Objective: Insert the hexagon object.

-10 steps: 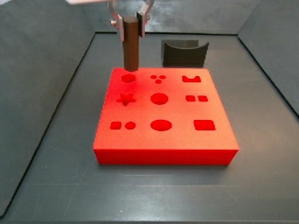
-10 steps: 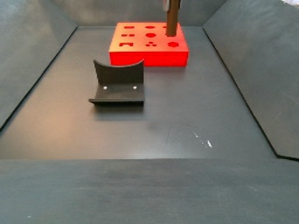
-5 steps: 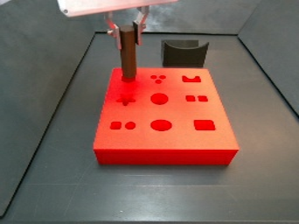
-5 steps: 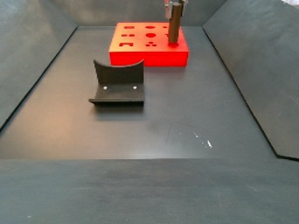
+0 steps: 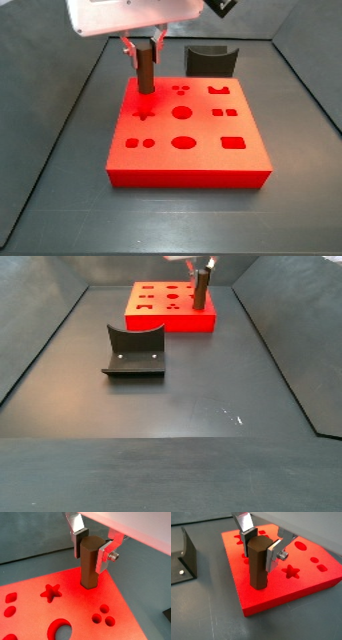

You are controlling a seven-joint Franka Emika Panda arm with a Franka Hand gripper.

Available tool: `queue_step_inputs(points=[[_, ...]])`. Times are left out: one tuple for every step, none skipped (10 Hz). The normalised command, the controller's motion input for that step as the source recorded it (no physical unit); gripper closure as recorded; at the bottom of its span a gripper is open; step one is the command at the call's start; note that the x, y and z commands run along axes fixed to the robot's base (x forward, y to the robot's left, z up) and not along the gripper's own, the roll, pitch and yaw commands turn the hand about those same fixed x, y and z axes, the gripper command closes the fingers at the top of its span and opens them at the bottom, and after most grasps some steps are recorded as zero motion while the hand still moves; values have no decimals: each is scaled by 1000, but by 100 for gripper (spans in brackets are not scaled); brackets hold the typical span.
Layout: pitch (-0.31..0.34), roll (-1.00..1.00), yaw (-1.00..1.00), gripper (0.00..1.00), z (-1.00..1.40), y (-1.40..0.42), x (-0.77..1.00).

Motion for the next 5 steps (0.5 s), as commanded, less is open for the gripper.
queue_step_inputs(points=[[-19,77,0,100,-220,-69,0],[19,97,0,100,-57,0,0],[-10,23,0,100,-29,0,0],[-171,21,0,100,-583,-60,0],[-139,106,0,100,-943,-71,0]])
